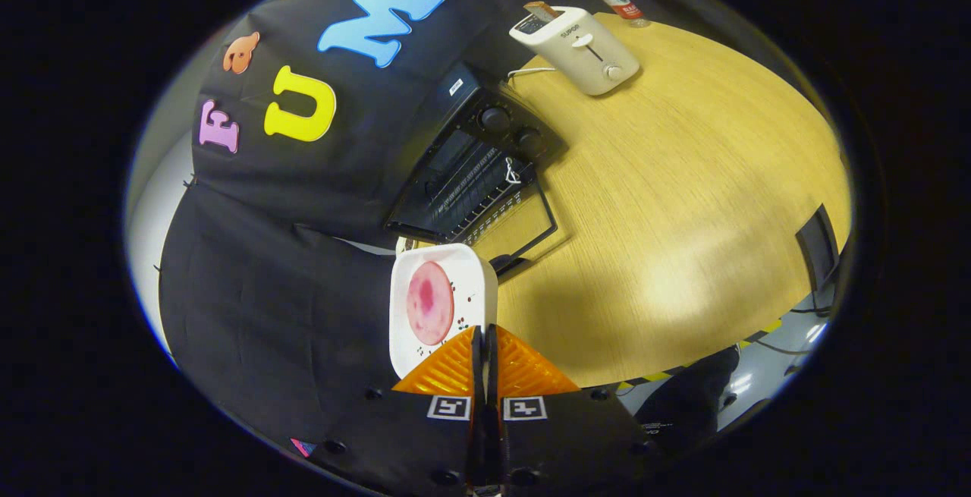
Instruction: Open the toaster oven, put the food inside, and close the toaster oven door.
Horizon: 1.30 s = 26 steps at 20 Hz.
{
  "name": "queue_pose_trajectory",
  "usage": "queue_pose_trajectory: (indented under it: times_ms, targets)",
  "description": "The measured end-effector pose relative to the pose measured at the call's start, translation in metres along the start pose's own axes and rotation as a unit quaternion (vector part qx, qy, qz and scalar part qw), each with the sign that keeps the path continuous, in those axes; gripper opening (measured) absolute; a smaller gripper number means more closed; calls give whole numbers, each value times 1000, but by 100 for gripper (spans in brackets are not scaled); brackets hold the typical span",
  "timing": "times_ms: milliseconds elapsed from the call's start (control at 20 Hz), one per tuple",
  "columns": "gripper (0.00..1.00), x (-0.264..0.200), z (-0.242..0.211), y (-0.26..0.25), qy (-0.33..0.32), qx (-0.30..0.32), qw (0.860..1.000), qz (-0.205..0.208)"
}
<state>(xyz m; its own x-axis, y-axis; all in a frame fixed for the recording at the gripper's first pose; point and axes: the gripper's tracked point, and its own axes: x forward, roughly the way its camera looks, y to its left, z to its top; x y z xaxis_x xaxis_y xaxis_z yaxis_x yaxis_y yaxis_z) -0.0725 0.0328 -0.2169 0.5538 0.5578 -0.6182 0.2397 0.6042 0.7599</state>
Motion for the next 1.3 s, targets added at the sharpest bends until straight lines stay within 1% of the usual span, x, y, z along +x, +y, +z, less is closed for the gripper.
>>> queue_pose_trajectory:
  times_ms: [200,700,950,1050,1300]
  targets:
    - [2,30,7,12,-16,13,1000,3]
    - [2,123,63,10,-47,93,995,0]
    - [2,166,85,10,-56,143,988,0]
    - [2,182,98,6,-69,161,985,-6]
    - [2,208,125,12,-108,197,974,3]
